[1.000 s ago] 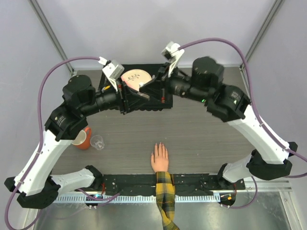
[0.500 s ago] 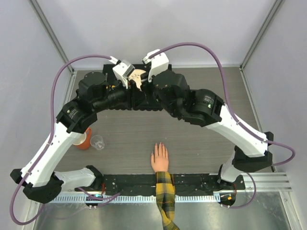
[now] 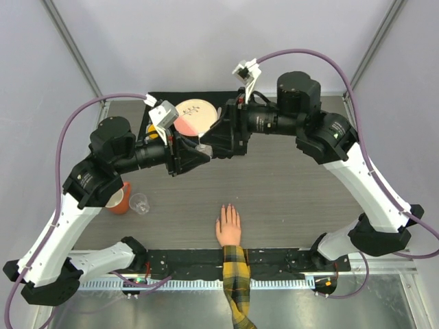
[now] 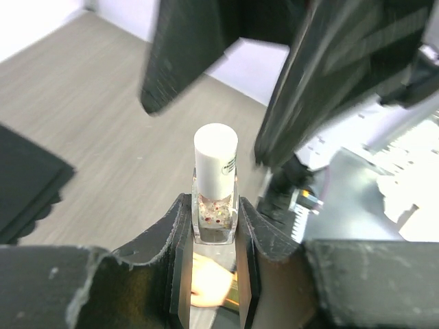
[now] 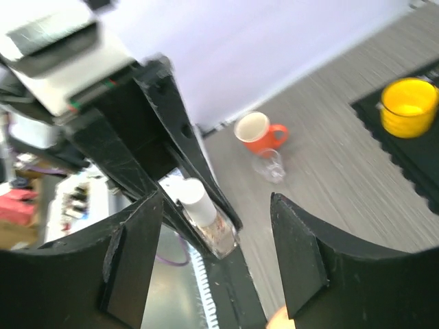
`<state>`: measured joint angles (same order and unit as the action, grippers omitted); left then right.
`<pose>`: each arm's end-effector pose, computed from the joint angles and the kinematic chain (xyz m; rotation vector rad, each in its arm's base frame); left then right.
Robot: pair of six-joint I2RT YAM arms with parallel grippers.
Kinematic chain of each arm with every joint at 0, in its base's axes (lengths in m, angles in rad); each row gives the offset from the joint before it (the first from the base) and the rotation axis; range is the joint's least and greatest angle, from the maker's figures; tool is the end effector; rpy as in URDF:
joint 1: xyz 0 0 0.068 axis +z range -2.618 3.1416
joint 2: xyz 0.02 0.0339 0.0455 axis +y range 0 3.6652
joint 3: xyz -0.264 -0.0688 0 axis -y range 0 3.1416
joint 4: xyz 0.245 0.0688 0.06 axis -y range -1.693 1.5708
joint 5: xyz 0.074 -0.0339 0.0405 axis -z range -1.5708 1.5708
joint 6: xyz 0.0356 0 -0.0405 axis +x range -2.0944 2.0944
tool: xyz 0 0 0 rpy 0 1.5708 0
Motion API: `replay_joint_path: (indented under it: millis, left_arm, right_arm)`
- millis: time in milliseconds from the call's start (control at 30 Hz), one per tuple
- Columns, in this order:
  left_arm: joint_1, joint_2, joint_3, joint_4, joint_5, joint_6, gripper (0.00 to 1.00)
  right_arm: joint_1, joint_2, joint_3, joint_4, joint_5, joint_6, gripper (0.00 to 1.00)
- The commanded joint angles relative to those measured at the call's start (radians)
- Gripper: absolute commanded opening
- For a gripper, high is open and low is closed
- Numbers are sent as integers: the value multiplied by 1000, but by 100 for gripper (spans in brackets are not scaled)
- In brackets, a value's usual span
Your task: Paint the nails
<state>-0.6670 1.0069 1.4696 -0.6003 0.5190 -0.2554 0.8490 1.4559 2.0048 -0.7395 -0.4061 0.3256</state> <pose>0.1268 -0.1223 0.4853 0.7650 1.6548 -1.1108 0.1693 0.2136 0.5346 -0.7960 1.7353 1.1835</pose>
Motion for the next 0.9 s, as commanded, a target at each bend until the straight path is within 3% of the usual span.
replay_joint_path:
  millis: [0, 200, 533, 667, 700, 767, 867]
  left_arm:
    - [4, 7, 35, 59, 143, -50, 0]
    - [6, 2, 17, 129, 217, -122, 0]
    - [9, 2, 12, 192, 231, -173, 0]
    - [12, 10, 23, 186, 196, -179, 0]
    - [14, 12, 31, 182, 182, -176, 0]
    - [14, 19, 37, 163, 145, -163, 0]
    - [14, 38, 63, 114, 29, -139, 0]
  right_arm:
    - [-77, -32, -29, 186, -350, 108, 66]
    - [-99, -29, -72, 302, -485, 196, 58]
    - [-99, -45, -133, 373, -513, 224, 49]
    - [-99, -58, -152, 368, -464, 191, 30]
    - [-99, -68, -156, 362, -445, 181, 16]
    - [-99, -81, -159, 338, -368, 138, 1]
    - [-97, -98, -158, 284, -240, 75, 1]
